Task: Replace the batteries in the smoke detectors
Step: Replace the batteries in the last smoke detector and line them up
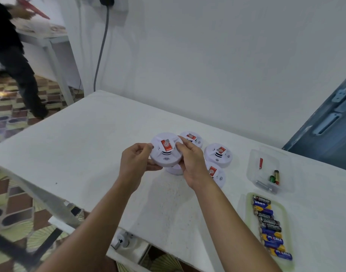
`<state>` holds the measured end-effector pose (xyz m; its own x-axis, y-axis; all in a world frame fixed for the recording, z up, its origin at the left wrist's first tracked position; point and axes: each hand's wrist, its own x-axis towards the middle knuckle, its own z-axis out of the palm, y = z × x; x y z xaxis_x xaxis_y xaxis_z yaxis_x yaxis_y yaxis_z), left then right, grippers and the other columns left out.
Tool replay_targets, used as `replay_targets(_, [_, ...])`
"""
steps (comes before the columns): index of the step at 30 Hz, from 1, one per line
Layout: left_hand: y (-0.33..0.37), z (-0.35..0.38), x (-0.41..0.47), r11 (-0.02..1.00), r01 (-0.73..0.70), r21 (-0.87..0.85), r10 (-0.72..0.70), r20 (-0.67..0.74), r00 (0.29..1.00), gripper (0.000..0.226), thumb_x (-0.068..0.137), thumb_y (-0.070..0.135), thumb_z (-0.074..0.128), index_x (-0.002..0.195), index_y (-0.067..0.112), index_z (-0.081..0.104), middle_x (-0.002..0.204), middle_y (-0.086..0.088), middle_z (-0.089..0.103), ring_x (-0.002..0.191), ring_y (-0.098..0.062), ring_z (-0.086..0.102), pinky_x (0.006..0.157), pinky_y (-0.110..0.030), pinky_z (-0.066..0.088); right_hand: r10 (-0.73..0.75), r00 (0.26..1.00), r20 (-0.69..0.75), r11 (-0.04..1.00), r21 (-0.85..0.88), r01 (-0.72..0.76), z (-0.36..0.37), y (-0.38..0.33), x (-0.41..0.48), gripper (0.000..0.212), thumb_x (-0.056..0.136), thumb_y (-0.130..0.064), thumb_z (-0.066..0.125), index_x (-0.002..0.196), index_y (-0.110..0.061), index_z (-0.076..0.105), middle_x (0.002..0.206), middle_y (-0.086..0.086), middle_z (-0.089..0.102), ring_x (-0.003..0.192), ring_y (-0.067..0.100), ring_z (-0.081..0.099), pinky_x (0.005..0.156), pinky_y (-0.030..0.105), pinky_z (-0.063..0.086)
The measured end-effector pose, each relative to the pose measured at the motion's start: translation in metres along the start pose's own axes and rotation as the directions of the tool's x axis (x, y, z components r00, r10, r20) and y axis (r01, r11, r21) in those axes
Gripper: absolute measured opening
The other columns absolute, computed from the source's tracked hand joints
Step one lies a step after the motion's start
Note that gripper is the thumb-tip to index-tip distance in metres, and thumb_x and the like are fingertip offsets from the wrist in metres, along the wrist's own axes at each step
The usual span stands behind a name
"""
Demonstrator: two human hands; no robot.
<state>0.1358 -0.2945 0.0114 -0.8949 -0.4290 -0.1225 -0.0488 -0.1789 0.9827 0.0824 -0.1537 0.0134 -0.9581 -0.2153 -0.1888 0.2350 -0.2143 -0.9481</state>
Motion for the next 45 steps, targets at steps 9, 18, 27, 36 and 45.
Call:
replay_targets(9, [-0.002,0.001,0.013,1.0,-0.01,0.016,0.01,0.021,1.0,0.02,0.097,0.015,0.056,0.098,-0.004,0.064,0.087,-0.015,0.074,0.07,-0.037,0.073,0.064,-0.045,0.061,-0.01,1.0,-0.009,1.0,-0.016,0.01,0.0,-0.001,0.009,0.027,0.1,-0.017,0.053,0.118,-0.017,0.073,0.108,0.012,0.076,0.108,0.038,0.068,0.067,0.038,0.051])
replay_targets(18, [-0.004,-0.003,0.022,0.998,0.036,0.044,-0.044,0.185,0.982,0.031,0.1,0.034,0.048,0.115,0.009,0.06,0.106,-0.011,0.068,0.082,-0.036,0.071,0.062,-0.042,0.058,0.023,1.0,0.017,0.999,-0.043,-0.022,-0.001,-0.002,0.015,0.027,0.1,-0.012,0.051,0.117,-0.014,0.073,0.107,0.008,0.077,0.104,0.026,0.072,0.09,0.041,0.057])
replay_targets(27, [-0.009,-0.013,0.045,0.984,0.046,0.172,-0.085,0.227,0.97,0.039,0.103,0.039,0.041,0.115,0.009,0.063,0.105,-0.009,0.072,0.097,-0.026,0.069,0.069,-0.035,0.058,-0.146,0.989,-0.014,0.865,-0.487,0.121,-0.003,-0.001,0.022,0.03,0.099,-0.023,0.059,0.129,-0.022,0.066,0.122,-0.013,0.065,0.111,0.005,0.062,0.094,0.022,0.05])
replay_targets(36, [-0.017,-0.001,0.077,0.975,0.219,0.045,-0.21,-0.153,0.966,0.03,0.093,0.025,0.043,0.113,0.005,0.053,0.111,-0.013,0.06,0.099,-0.03,0.063,0.072,-0.047,0.061,-0.344,0.937,0.059,0.424,-0.881,0.21,-0.018,0.003,0.04,0.043,0.092,-0.013,0.056,0.134,-0.022,0.061,0.146,0.002,0.053,0.139,0.025,0.04,0.11,0.046,0.038])
replay_targets(45, [-0.023,0.008,0.1,0.919,0.178,0.351,-0.112,-0.201,0.973,0.034,0.099,0.039,0.047,0.125,0.018,0.051,0.118,-0.007,0.058,0.092,-0.024,0.065,0.07,-0.037,0.06,-0.121,0.954,0.276,0.19,-0.936,0.295,0.009,0.001,0.056,0.045,0.096,-0.017,0.046,0.14,-0.01,0.055,0.135,0.015,0.061,0.124,0.037,0.049,0.103,0.044,0.038])
